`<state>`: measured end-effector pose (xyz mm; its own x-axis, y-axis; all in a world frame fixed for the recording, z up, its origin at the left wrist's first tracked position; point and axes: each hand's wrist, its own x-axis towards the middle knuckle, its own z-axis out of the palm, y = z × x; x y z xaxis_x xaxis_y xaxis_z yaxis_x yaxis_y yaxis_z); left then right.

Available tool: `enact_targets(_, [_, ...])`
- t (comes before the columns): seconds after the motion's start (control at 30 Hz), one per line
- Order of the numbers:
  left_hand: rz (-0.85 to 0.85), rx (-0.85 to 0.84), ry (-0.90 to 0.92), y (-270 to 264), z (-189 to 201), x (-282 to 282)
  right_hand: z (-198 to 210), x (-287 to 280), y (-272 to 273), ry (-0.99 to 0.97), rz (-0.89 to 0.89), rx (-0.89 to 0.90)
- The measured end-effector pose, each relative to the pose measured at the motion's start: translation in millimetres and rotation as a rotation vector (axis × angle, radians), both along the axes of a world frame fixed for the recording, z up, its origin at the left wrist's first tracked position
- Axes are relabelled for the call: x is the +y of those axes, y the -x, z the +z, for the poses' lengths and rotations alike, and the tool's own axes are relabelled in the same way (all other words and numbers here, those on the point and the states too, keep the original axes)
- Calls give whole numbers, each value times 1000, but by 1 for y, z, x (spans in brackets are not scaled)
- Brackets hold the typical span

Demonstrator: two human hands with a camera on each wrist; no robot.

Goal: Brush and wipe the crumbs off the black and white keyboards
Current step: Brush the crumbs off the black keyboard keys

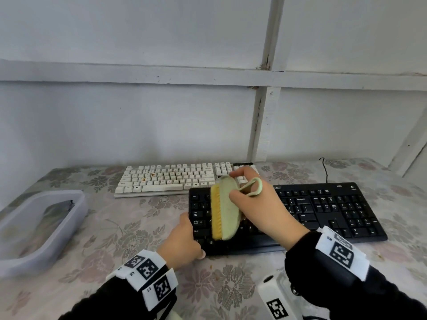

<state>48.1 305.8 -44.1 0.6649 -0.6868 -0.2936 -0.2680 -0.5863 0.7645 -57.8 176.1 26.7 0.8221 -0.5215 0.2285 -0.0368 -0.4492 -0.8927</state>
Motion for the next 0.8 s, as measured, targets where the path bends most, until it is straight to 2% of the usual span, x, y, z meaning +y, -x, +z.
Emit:
enact_targets(0.1, [2,4,-4,1,2,0,-6,3,-7,-1,-13,-22])
enact_targets(0.27, [-12,-20,-18,0,2,0,-12,13,1,8,136,143])
enact_targets(0.33, [-11,-23,-18,0,1,0,-6,13,0,20,134,114])
enact_targets(0.47, [-3,-19,-23,2,3,0,-3,10,-8,25,17,-39])
enact_targets(0.7, [-10,-20,-30,0,2,-1,-18,15,1,41,145,145])
enact_targets(0.8, [-9,-26,-21,0,1,-1,-7,11,-3,52,81,64])
